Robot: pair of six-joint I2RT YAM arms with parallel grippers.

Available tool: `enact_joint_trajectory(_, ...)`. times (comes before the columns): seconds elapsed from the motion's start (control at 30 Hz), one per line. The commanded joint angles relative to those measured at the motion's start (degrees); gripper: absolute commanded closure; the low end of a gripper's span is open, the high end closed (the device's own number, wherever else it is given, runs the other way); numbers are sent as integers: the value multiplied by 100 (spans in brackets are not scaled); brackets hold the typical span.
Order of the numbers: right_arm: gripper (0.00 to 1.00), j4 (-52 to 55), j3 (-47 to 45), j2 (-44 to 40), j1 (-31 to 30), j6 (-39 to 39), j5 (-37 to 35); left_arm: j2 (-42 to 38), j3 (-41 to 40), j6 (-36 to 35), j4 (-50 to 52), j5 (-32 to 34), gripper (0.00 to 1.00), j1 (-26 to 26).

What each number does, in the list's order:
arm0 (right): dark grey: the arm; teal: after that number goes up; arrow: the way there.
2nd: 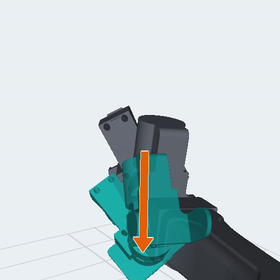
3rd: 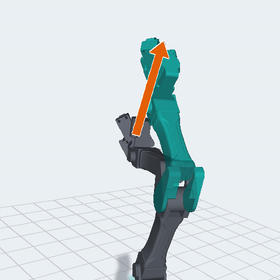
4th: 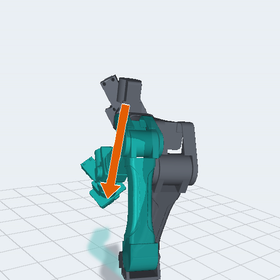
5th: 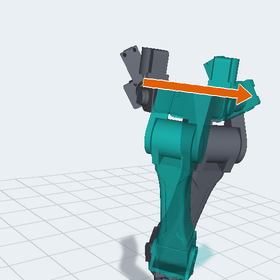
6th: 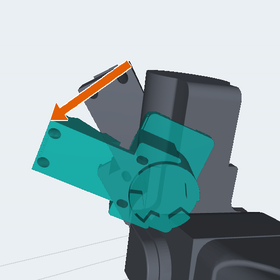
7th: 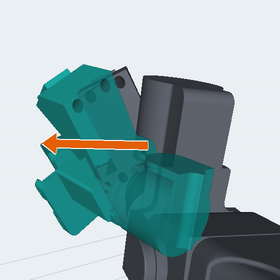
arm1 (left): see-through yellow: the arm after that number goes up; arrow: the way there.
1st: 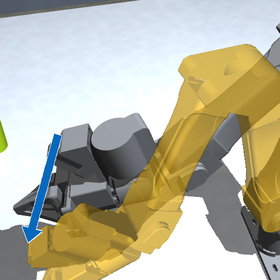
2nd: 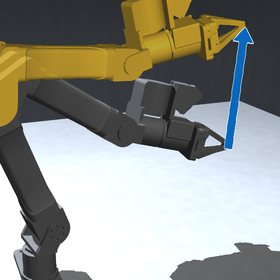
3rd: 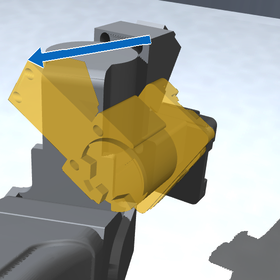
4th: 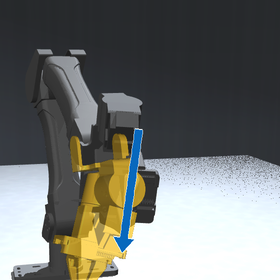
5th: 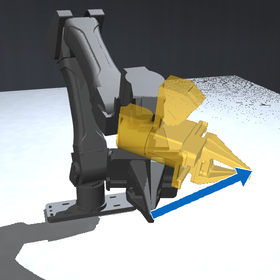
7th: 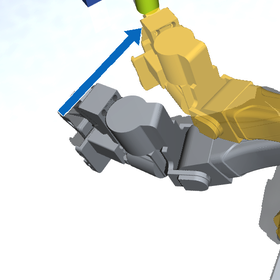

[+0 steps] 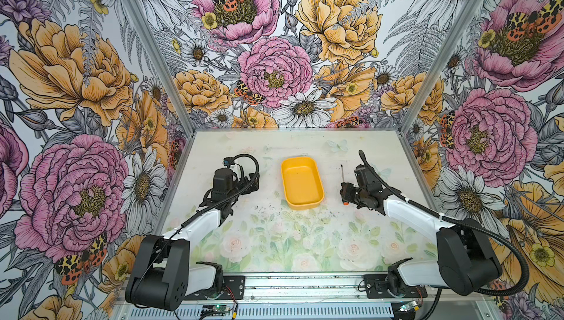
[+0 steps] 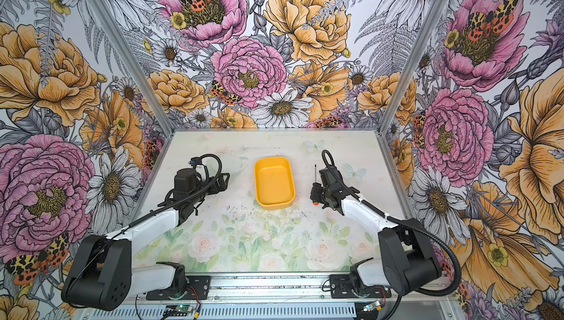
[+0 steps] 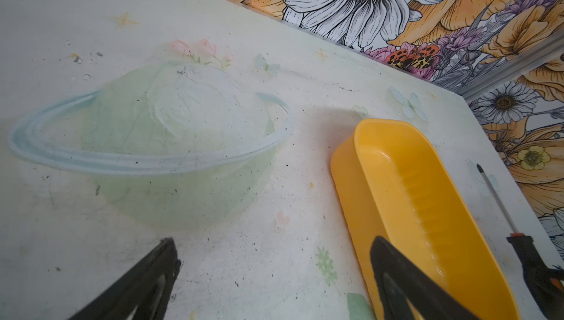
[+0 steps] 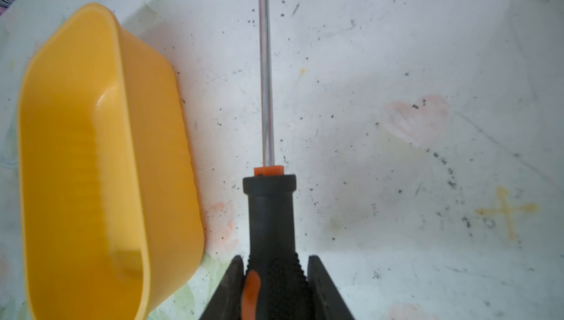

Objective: Put the screwdriver in the bin
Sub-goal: Pick up the screwdriver from the center of the table, then place the screwdriver into the bin.

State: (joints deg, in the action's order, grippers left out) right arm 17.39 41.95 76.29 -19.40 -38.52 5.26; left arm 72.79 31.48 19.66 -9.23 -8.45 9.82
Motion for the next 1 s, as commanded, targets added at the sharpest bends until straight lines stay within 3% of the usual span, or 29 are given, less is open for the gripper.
enact_joint_trajectory(0.0, 100, -96, 420, -383, 1, -109, 65, -143, -89, 166, -234, -226, 1, -66)
enact_joint_trajectory(0.27, 100, -100, 1266, -505, -674, -362, -836, -256, -96, 33, -10, -68, 1, -85)
enact_joint_trajectory(0.67, 100, -112, 1872, 207, -1815, -356, -2055, -726, -446, 18, -132, -246, 1, -476)
enact_joint_trajectory(0.97, 100, 254, 2618, 1431, -2167, -669, -1772, -775, -744, 158, -504, -465, 1, -709)
